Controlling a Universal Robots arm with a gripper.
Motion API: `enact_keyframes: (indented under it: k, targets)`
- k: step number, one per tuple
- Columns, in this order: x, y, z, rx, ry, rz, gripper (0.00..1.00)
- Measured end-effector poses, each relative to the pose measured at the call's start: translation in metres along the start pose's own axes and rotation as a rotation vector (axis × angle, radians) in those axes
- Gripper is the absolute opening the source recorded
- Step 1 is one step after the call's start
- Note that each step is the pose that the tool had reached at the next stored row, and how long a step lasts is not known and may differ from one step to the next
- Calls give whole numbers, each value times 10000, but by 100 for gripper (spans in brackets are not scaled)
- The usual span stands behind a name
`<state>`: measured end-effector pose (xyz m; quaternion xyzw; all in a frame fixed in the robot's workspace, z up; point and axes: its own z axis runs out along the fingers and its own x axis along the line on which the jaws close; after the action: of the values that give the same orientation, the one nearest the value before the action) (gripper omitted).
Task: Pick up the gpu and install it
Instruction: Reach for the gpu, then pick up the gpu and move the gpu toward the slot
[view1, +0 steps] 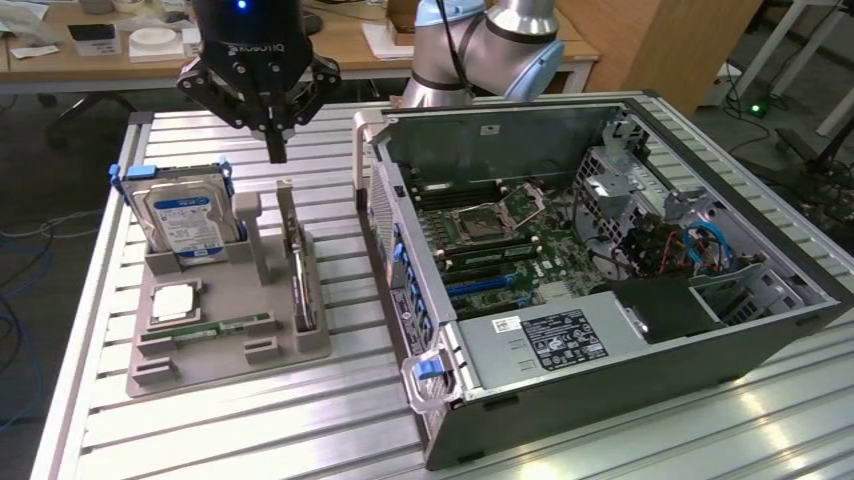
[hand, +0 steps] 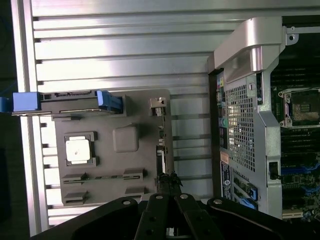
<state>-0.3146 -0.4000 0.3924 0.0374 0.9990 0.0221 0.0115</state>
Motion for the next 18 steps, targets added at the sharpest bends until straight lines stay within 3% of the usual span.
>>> enact_keyframes:
  k: [13,18]
  targets:
    - [0,0,0,0,0,0,10]
    - [0,0,0,0,0,-1,23]
